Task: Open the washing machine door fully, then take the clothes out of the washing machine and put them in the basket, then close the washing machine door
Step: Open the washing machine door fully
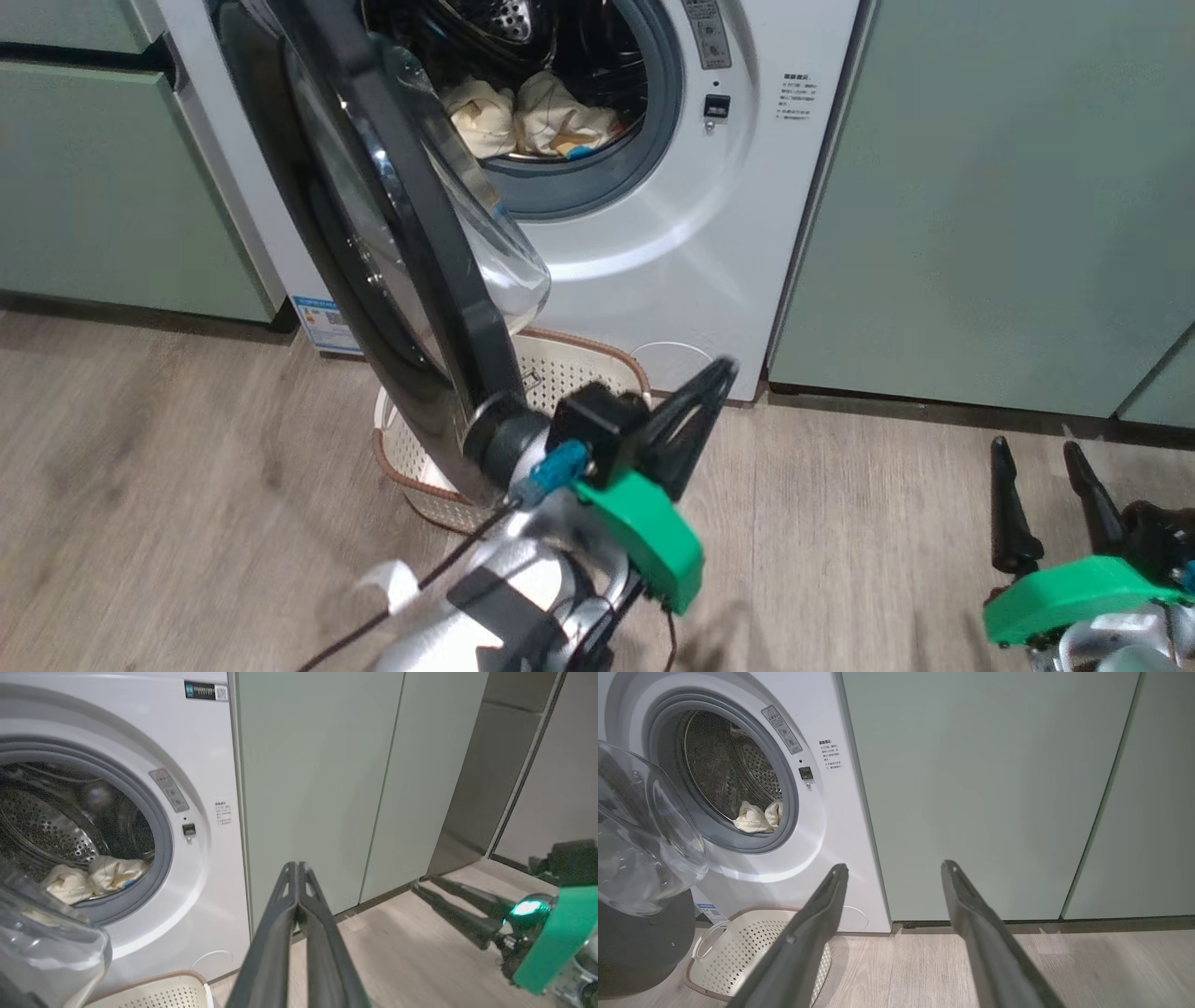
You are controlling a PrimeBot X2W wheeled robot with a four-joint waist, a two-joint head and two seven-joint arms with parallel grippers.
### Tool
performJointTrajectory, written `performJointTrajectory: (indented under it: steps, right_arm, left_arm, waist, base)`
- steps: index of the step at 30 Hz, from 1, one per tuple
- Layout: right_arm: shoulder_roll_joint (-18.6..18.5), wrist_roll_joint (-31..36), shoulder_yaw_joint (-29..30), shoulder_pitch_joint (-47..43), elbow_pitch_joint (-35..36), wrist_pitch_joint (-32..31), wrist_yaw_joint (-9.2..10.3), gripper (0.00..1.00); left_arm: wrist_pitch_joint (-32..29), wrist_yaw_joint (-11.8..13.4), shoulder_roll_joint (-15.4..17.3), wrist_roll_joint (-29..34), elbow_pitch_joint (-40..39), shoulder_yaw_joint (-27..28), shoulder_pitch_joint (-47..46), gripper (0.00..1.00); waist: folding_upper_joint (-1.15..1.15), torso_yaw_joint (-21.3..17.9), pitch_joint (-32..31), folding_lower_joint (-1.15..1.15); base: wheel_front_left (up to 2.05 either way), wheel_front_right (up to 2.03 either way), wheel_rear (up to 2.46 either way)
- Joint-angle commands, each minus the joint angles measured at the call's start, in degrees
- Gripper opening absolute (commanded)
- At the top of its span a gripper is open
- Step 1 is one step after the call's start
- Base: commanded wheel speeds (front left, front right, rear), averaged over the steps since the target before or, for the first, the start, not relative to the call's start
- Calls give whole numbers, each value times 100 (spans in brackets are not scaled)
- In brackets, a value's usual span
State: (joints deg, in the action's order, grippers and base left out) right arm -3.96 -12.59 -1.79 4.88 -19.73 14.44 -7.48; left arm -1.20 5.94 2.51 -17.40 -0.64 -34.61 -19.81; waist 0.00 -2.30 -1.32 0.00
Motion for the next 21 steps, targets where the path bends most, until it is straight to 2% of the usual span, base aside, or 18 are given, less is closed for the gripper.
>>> performJointTrajectory:
  steps: [1, 4, 12, 21]
  right_arm:
    - [-72, -9, -117, 123, 184, 56, -1, 100]
    - [-81, -7, -126, 130, 177, 56, -1, 100]
    - [-101, -7, -136, 154, 181, 56, -1, 100]
    - [-112, -9, -150, 175, 167, 56, -1, 100]
  left_arm:
    - [140, 31, 38, -78, -64, 165, -162, 0]
    - [475, 74, 38, -87, 494, 49, -117, 0]
    - [1321, 222, 37, -591, 1700, -111, -246, 0]
    - [1602, 356, 37, -935, 2399, -91, -477, 0]
  waist:
    - [0, -3, 4, 0]
    - [0, -11, 5, 0]
    - [0, 6, 49, 0]
    - [0, -3, 92, 0]
  base:
    - [0, 0, 0]
    - [0, 0, 0]
    - [0, 0, 0]
    - [0, 0, 0]
